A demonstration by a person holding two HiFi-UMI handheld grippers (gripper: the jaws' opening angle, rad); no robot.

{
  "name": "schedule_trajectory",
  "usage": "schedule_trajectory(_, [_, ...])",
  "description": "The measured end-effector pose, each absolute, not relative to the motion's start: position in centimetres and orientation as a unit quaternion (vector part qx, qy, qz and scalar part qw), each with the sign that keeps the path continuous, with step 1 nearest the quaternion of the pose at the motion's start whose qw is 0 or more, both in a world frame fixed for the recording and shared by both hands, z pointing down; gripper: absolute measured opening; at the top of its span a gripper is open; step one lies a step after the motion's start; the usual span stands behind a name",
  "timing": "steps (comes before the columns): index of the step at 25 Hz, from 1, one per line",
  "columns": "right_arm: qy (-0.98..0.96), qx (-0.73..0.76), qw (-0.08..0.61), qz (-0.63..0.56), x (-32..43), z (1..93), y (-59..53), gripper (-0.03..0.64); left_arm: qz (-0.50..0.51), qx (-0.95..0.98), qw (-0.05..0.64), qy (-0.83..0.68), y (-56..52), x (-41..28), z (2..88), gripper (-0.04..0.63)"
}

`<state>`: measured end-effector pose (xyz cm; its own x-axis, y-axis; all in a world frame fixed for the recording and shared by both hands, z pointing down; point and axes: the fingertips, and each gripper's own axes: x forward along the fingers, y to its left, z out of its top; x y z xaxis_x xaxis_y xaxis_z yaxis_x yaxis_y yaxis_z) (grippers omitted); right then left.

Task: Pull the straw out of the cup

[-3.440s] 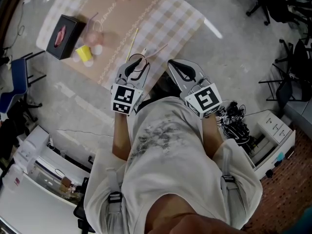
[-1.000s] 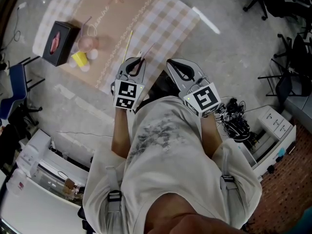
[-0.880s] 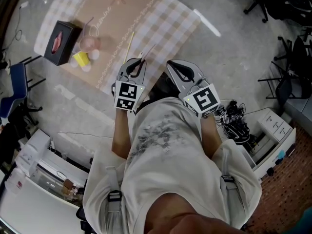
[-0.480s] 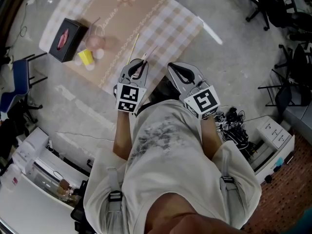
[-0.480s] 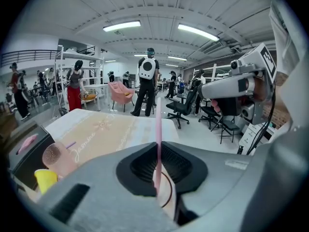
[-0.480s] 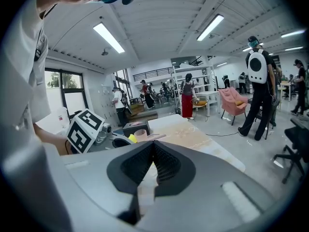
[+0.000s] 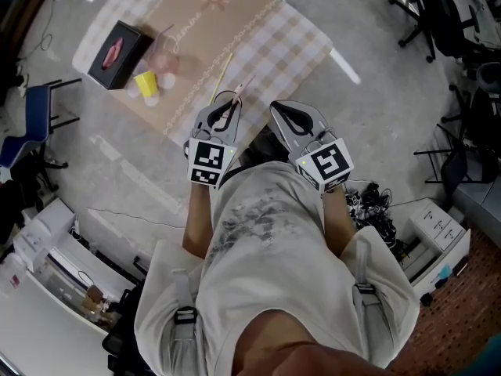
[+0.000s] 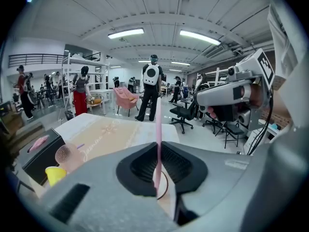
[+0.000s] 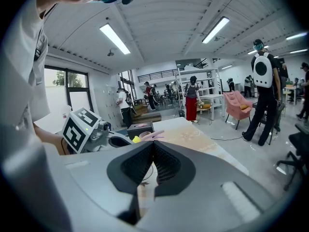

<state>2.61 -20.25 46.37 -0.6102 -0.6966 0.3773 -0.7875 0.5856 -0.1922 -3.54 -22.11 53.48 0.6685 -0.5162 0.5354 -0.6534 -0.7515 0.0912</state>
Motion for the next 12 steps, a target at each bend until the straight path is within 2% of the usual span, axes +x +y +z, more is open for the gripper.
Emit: schedule_trajectory(12, [-0.889,0.41,0.131,0.156,0.9,45.4,-19.3,0.01,0.224,0.904,0.127,-0.34,-21.0,-4.9,51.3,0.031])
